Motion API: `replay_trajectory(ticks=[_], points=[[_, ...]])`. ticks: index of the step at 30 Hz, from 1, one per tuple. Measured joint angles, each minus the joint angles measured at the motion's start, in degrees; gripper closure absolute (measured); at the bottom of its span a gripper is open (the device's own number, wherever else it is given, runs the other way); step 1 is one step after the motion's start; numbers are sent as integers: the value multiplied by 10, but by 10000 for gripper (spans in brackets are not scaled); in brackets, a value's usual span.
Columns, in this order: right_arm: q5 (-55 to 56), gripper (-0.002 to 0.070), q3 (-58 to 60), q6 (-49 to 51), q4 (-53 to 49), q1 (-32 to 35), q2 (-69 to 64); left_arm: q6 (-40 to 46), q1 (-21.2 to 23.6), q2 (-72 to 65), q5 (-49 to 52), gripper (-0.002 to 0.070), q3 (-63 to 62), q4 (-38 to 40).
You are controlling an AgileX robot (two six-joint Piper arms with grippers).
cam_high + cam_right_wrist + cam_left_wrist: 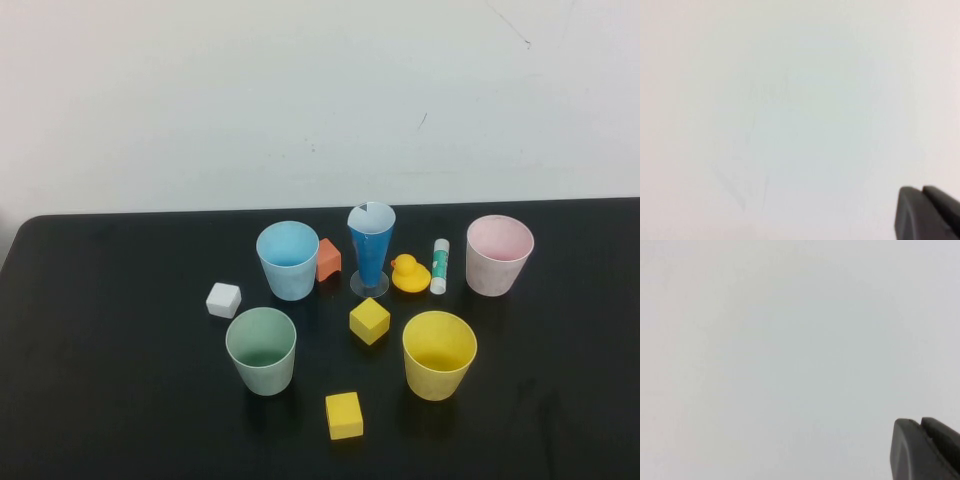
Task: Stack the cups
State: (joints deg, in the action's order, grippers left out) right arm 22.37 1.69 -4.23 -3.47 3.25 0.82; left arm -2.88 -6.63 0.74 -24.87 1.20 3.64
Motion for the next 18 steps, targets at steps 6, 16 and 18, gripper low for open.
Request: replay_trajectory(ticks=[6, 16, 18], points=[[69, 679, 0, -3, 16, 0, 0, 0, 0, 0, -29, 677, 0, 0], [-133, 679, -87, -31, 25, 0, 0, 7, 0, -3, 210, 677, -104, -36], [-228, 679, -129, -43, 25, 0, -1, 9, 0, -27, 293, 677, -158, -36]])
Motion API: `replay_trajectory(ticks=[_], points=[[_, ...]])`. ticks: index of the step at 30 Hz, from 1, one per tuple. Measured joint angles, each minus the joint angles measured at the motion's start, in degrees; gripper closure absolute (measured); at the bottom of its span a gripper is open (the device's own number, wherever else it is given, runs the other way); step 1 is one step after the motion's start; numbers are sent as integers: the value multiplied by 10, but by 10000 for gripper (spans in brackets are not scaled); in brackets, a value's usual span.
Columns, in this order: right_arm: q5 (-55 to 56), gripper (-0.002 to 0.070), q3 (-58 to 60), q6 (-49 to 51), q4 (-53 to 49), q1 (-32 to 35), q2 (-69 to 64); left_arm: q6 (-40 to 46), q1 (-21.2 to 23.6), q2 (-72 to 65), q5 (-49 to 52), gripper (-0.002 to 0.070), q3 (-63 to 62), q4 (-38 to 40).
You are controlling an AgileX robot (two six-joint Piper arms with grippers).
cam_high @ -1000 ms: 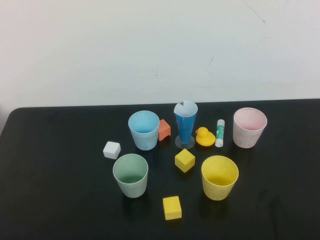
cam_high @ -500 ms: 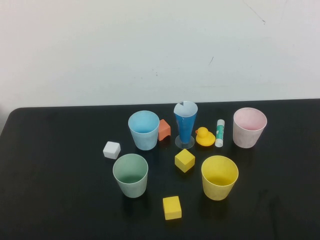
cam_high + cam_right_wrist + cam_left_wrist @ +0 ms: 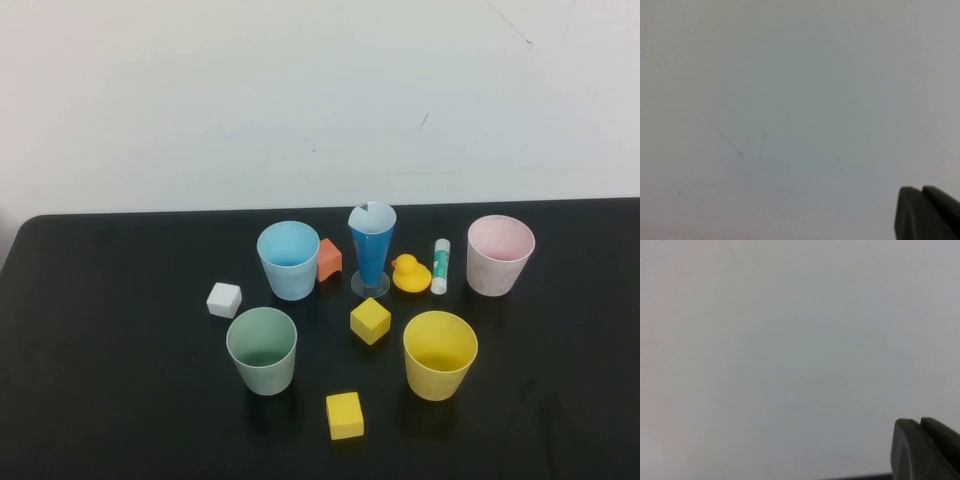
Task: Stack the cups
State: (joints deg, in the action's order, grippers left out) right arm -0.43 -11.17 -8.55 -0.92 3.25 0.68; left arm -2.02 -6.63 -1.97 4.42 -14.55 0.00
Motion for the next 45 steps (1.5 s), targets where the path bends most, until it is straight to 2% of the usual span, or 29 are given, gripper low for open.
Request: replay_trajectory(ticks=[8, 10, 14, 21, 26, 30, 32, 34, 40, 42, 45], points=[[-313, 679, -131, -126, 9, 0, -131, 0, 0, -174, 177, 677, -121, 0], [-352, 679, -136, -157, 22, 0, -178, 0, 0, -224, 197, 677, -141, 18], [-384, 679, -136, -203, 53, 0, -259, 52, 0, -339, 222, 677, -186, 89], [-377, 679, -136, -259, 102, 0, -355, 231, 0, -530, 265, 677, -262, 274], [-361, 679, -136, -292, 138, 0, -371, 281, -15, -652, 253, 677, -308, 305], [-360, 679, -136, -310, 156, 0, -371, 287, -64, -735, 246, 673, -349, 305], [-360, 679, -136, -314, 159, 0, -371, 290, -85, -772, 242, 643, -371, 296], [-360, 679, -136, -315, 160, 0, -371, 292, -104, -810, 242, 568, -392, 285], [-359, 679, -136, -316, 161, 0, -371, 285, -116, -907, 235, 231, -436, 266], [-358, 679, -136, -316, 161, 0, -371, 284, -116, -934, 217, 185, -445, 260], [-358, 679, -136, -316, 161, 0, -371, 284, -116, -980, 183, 174, -460, 253]])
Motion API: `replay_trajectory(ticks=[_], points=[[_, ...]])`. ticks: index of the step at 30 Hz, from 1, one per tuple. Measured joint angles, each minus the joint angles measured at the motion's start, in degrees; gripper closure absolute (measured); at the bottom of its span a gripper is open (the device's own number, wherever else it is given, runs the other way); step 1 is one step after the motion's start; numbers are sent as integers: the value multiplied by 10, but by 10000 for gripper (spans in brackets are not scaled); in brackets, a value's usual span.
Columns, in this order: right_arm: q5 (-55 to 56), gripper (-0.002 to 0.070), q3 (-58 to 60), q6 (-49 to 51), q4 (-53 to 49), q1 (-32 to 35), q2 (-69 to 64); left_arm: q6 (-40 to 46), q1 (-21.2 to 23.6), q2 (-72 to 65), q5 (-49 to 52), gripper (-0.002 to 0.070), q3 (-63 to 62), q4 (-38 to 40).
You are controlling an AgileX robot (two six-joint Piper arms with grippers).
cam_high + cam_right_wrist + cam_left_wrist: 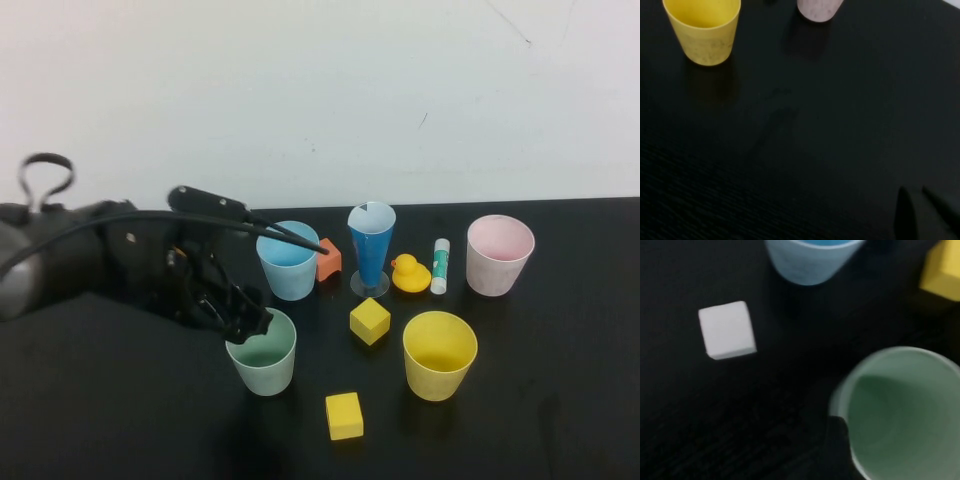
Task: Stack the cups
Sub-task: Pick up the green cup, then place the green cup on the blue cup
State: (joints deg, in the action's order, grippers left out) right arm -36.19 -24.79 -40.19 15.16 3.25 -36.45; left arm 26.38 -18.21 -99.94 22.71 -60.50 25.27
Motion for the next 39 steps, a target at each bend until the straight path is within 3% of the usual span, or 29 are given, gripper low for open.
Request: replay_trajectory(ticks=[6, 9, 13, 15, 23, 31, 39], points=[[0, 679, 0, 0, 1, 0, 0, 0, 0, -79, -18, 276, -21, -7], [0, 679, 0, 0, 2, 0, 0, 0, 0, -104, -16, 385, -27, -7], [1, 679, 0, 0, 3, 0, 0, 0, -1, -112, -4, 596, -37, -7], [4, 679, 0, 0, 3, 0, 0, 0, -1, -110, 20, 642, -55, -7], [27, 679, 14, 0, 4, 0, -2, -22, -1, -96, 165, 663, -233, -36], [30, 679, 14, 0, 4, 0, -2, -76, -1, -128, 164, 665, -400, -126], [31, 679, 14, 0, 4, 0, -2, -77, -1, -197, 159, 666, -418, -178]])
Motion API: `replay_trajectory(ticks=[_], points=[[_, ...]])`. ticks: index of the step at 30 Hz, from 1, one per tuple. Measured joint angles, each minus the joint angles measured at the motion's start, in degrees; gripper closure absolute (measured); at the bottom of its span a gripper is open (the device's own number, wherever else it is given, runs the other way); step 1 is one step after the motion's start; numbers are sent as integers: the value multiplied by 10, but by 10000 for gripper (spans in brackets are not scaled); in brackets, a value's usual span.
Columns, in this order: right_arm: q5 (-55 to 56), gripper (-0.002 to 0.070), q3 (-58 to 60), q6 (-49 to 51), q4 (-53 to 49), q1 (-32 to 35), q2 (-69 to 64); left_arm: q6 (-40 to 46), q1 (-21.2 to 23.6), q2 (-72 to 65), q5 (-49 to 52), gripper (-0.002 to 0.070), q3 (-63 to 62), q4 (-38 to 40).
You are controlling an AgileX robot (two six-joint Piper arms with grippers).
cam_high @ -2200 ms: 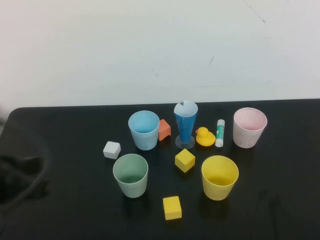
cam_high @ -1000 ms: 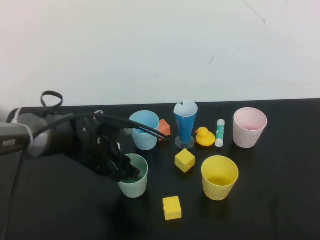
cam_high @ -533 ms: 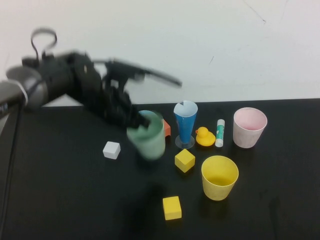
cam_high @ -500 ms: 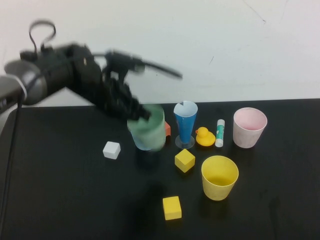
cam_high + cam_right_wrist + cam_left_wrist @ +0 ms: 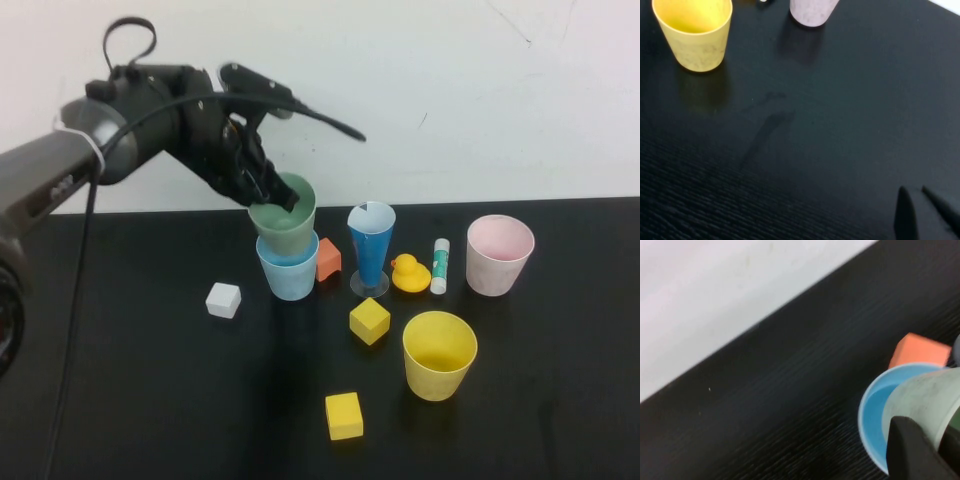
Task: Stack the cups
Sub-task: Place the green cup on the blue cup, then pick up the pink cup
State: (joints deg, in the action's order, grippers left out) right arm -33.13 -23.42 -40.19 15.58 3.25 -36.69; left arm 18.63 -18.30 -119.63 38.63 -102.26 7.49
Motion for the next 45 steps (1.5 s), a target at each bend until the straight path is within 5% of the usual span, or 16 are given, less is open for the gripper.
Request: replay_trajectory(ticks=[5, 13, 21, 28, 36, 39, 45], points=[[0, 679, 3, 0, 0, 0, 0, -1, 0, -24, -7, 657, 0, -9], [0, 679, 3, -19, 3, 0, -1, 3, 0, -27, 4, 422, -40, -7], [-47, 679, -87, -172, 137, 0, -52, 3, 0, 34, 90, 648, -144, -9], [-113, 679, -192, -327, 273, 0, -207, 4, 0, 181, 102, 671, -154, -9], [-57, 675, -254, -434, 364, 0, -375, 25, 0, 312, 150, 673, -97, -9], [-24, 624, -293, -439, 373, 0, -435, 34, 0, 373, 154, 673, -17, -9], [-13, 397, -390, -442, 377, 0, -557, 32, 0, 533, 102, 673, 176, 9]])
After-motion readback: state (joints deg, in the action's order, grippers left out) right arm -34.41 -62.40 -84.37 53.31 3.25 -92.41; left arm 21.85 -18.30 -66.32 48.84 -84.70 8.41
